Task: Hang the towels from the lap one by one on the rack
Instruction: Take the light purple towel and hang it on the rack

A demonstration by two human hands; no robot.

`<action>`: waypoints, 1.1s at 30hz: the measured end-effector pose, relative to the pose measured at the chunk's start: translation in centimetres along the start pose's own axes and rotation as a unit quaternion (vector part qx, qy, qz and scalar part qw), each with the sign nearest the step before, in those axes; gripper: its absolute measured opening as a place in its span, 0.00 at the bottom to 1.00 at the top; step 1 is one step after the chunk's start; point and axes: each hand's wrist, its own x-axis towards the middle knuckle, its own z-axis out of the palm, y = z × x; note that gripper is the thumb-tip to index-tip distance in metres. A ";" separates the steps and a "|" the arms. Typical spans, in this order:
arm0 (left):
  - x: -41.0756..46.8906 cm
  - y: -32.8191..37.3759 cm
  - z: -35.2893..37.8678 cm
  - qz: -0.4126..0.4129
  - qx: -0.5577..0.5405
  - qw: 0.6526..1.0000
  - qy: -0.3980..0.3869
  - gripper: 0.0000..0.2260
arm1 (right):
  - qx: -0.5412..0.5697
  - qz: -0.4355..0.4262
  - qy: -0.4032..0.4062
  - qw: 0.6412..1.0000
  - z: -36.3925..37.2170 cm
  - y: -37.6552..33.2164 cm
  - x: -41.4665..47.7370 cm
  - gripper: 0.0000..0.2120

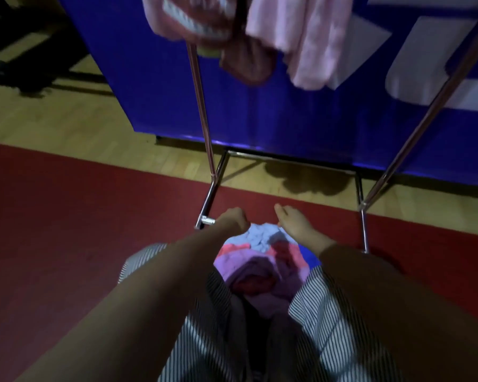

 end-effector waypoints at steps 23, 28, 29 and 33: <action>14.3 -14.3 22.7 -0.069 -0.033 0.985 -0.152 0.27 | -0.074 0.040 -0.160 0.984 13.4 12.4 10.2 0.15; 14.5 -12.9 23.2 -0.093 -0.037 0.988 -0.121 0.24 | -0.081 0.081 -0.141 0.983 13.6 14.5 10.3 0.13; 14.6 -12.8 23.0 -0.093 -0.017 0.989 -0.116 0.22 | -0.085 0.086 -0.148 0.982 13.4 14.6 10.3 0.15; 15.4 -12.7 21.9 -0.040 0.023 0.995 -0.093 0.17 | -0.081 0.091 -0.144 0.982 13.2 15.4 11.0 0.18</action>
